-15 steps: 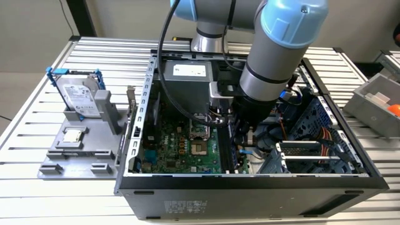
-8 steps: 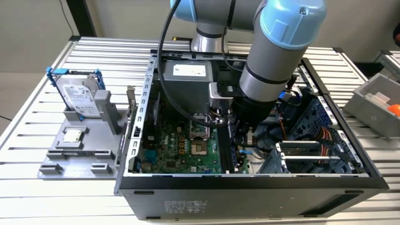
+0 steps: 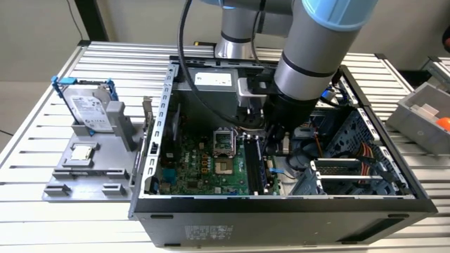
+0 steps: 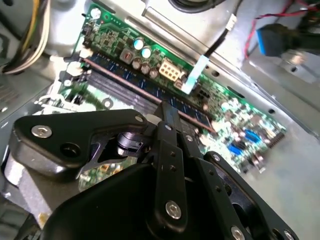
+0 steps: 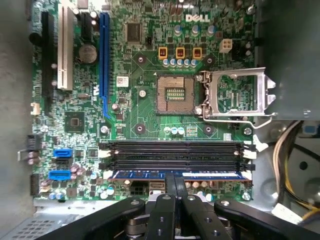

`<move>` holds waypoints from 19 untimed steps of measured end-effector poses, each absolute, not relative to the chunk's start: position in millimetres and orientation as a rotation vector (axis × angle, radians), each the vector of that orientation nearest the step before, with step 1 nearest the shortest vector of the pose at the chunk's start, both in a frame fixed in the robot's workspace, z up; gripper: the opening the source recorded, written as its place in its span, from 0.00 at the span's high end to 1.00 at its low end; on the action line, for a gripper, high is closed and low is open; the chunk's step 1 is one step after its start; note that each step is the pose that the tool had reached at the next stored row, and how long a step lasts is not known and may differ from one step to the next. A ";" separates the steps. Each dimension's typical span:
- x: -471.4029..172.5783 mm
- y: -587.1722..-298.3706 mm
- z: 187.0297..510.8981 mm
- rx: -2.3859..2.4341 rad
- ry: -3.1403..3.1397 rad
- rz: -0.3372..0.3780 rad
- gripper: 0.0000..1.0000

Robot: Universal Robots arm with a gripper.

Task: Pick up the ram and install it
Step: 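Press down the ram until it locks into place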

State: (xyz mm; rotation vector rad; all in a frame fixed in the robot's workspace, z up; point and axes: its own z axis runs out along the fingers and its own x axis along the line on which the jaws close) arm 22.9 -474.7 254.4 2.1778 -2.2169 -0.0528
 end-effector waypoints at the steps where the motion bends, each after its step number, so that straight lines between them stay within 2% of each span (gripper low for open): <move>1: 22.9 -474.8 258.6 2.178 -2.217 -0.054 1.00; 9: 23.0 -474.7 275.0 2.173 -2.212 -0.064 1.00; 19: 23.0 -474.7 279.3 2.172 -2.211 -0.065 1.00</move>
